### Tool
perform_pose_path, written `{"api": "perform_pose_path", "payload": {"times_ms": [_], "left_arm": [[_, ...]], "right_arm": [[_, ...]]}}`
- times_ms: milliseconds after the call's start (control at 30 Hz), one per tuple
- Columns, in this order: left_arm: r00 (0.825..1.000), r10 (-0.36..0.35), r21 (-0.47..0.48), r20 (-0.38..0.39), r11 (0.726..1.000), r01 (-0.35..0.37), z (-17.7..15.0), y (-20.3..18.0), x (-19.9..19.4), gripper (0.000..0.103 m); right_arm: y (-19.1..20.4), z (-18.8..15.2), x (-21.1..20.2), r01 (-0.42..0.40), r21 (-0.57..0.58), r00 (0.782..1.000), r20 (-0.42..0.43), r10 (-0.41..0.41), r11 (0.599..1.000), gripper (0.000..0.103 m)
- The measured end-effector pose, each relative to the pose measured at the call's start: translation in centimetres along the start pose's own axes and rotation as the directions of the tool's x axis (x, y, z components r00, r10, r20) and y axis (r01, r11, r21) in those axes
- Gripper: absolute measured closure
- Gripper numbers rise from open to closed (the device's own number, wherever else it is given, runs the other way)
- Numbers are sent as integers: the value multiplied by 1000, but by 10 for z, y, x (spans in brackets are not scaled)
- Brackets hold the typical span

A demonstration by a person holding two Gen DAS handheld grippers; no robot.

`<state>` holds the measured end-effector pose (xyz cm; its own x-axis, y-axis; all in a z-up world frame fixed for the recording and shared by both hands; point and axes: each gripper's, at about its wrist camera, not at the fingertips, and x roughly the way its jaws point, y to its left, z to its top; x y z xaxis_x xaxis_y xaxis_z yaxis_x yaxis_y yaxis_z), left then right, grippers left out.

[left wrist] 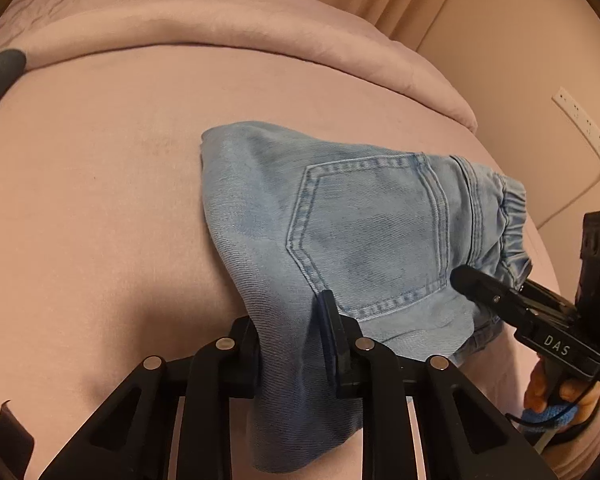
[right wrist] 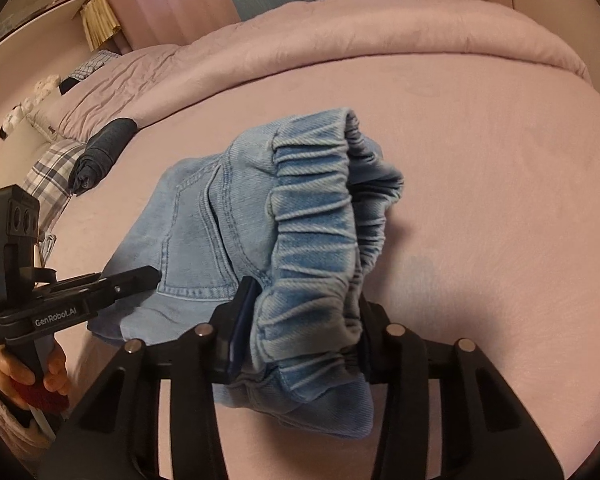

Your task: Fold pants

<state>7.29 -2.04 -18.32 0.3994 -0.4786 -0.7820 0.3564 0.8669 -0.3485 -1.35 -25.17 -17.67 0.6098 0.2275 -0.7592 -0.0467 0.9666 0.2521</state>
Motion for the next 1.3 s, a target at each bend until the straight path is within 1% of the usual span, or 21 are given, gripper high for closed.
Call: {"api": "perform_pose_path", "payload": {"times_ms": [100,267,333,433,667,933,1300], "left_arm": [[1000,-4,6,16,1000,3,0,-3,-5,85],[999,-19,-1,34,1000,19,0,0,-12,87],[999,-27,3,47,1000,27,1,-1,-17,87],[998,-23,7,59,1000,22,0,-4,-23,87],[995,-22,10,94,1000,21,-3,-2,-43,87],[988,-7,13,153,1000,5,-5,2,-73,87],[976,33,-17,215,999,-30,-2,25,-107,87]], "right_arm": [[2,1,-6,-4,1,1000,18,4,1000,65],[6,1,-12,-1,-13,999,40,2,1000,67],[8,1,-16,-11,-10,998,57,11,1000,70],[12,1,-22,-25,-17,997,76,27,1000,72],[24,2,-30,-45,-33,994,101,48,998,73],[45,12,-44,-65,-77,987,140,75,995,73],[75,32,-45,-103,-150,978,163,128,983,73]]}}
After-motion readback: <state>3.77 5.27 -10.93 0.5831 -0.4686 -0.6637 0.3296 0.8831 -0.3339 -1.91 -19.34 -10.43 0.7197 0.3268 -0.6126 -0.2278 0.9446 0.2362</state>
